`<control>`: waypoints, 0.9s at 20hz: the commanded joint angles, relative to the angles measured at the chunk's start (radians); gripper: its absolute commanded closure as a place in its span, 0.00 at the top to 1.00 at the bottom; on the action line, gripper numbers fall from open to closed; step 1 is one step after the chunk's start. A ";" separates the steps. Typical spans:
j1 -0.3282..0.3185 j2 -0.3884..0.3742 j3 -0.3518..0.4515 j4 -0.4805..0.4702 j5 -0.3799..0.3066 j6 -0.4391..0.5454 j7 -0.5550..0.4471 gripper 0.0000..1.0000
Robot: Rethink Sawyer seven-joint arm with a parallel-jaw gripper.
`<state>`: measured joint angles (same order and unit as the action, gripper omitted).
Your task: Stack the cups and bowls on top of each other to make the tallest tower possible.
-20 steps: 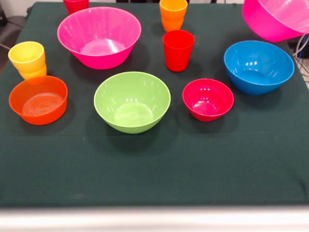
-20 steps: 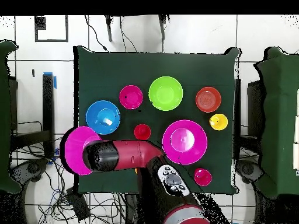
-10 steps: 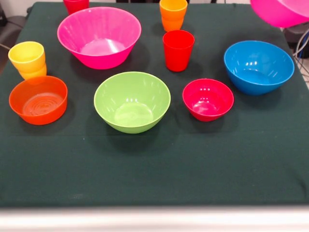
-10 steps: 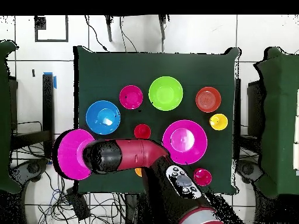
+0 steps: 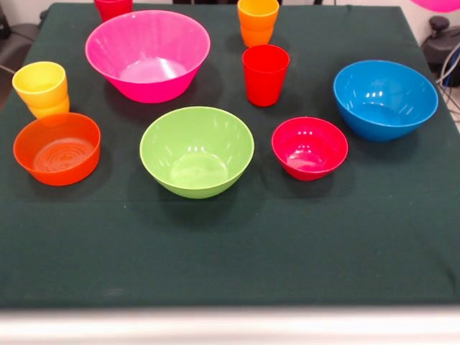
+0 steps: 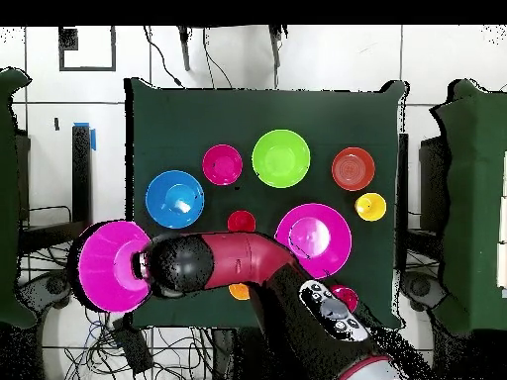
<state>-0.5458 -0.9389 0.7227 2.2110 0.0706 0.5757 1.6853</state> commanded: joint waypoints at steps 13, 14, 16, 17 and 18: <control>-0.132 -0.063 0.258 -0.024 0.028 0.113 -0.040 0.00; -0.127 -0.062 0.249 -0.039 0.024 0.128 -0.035 0.00; -0.119 -0.061 0.230 -0.060 0.008 0.146 -0.029 0.00; -0.114 -0.057 0.221 -0.065 0.000 0.149 -0.027 0.00; -0.108 -0.051 0.207 -0.086 -0.009 0.163 -0.029 0.00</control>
<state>-0.6701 -1.0041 0.9074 2.1889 0.0915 0.6029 1.6853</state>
